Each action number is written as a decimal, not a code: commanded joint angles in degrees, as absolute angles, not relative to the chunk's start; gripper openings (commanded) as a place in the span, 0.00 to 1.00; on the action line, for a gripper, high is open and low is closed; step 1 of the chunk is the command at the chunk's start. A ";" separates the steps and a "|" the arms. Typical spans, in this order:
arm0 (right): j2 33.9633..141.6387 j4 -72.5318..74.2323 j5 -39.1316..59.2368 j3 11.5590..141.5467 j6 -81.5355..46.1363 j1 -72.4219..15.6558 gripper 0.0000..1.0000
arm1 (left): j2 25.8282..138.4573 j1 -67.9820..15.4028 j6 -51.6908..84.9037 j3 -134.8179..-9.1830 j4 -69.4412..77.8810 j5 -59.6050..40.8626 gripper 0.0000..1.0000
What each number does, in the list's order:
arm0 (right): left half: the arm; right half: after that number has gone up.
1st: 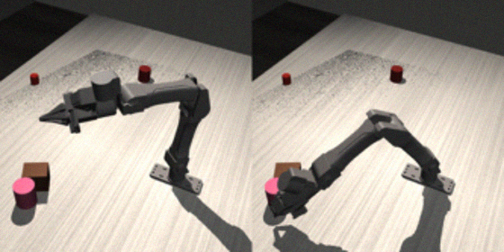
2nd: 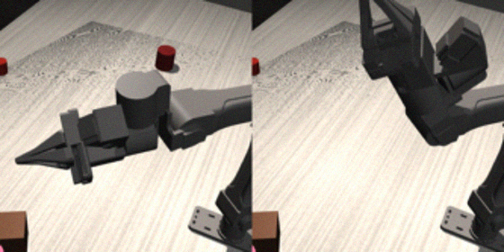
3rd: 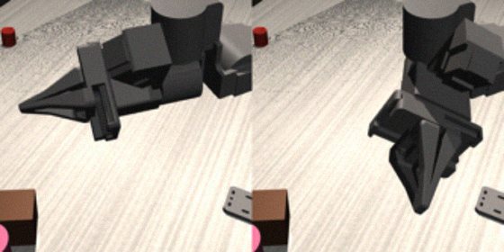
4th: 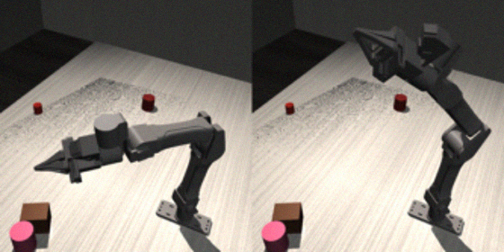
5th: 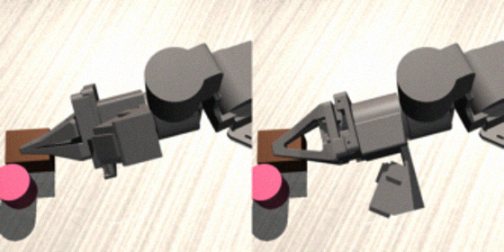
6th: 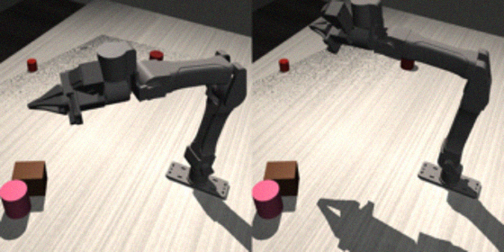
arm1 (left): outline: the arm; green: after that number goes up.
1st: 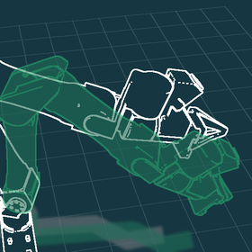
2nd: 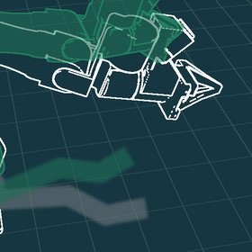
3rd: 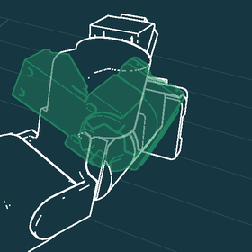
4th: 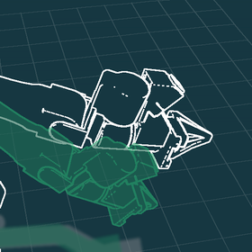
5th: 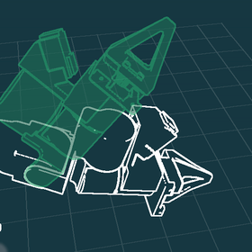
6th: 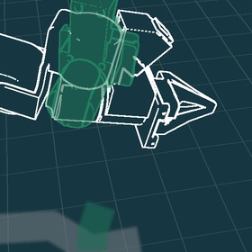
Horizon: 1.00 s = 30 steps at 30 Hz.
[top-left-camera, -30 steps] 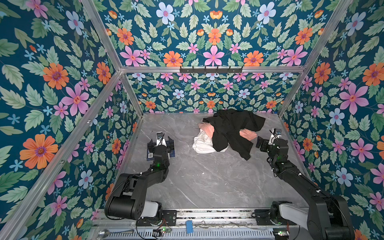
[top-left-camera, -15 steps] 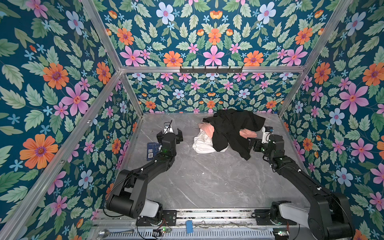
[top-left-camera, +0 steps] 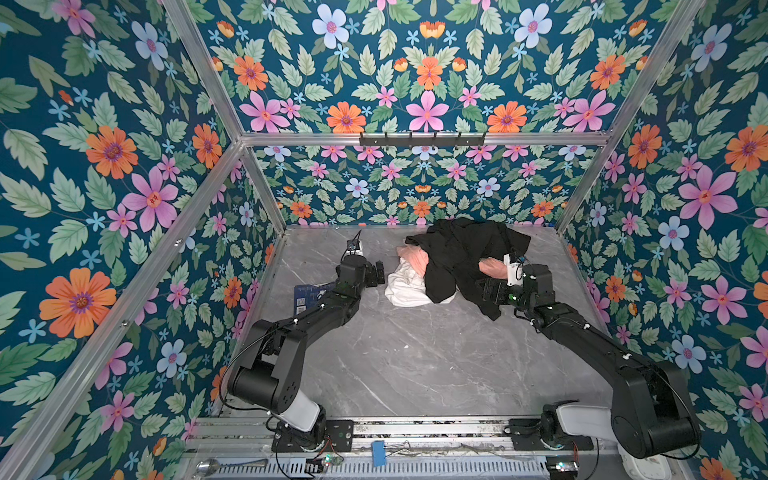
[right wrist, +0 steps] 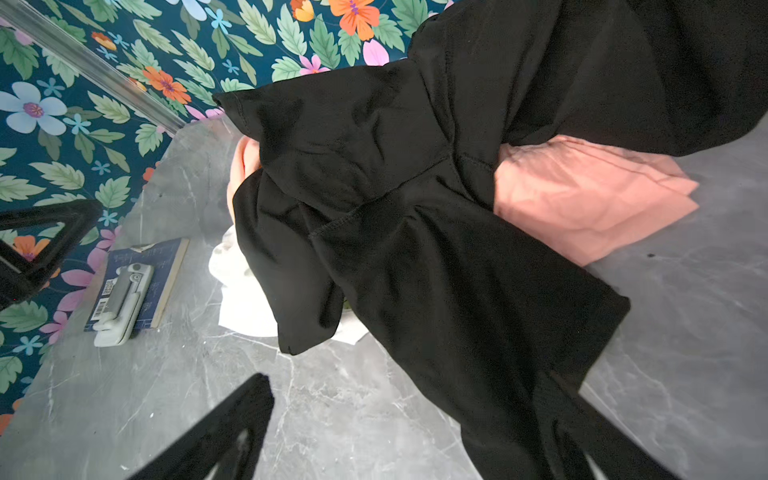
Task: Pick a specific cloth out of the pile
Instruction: 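Reach both grippers forward into the clothes pile toward the white cloth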
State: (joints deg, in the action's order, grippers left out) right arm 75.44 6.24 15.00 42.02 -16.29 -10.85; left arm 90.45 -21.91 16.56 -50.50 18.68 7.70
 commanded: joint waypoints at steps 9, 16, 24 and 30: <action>78.69 5.24 15.86 46.97 -16.13 -16.09 0.99 | 94.90 -21.93 25.40 -55.00 13.26 -4.98 0.87; 79.69 6.97 17.50 47.72 -16.02 -17.53 0.99 | 98.13 -21.89 30.67 -57.12 9.92 -11.15 0.78; 79.89 8.08 17.85 47.37 -16.48 -18.22 0.99 | 101.51 -21.89 32.67 -55.83 15.06 -21.43 0.68; 79.92 8.37 18.03 47.04 -16.61 -18.46 0.99 | 105.71 -21.89 33.05 -57.40 16.00 -23.38 0.63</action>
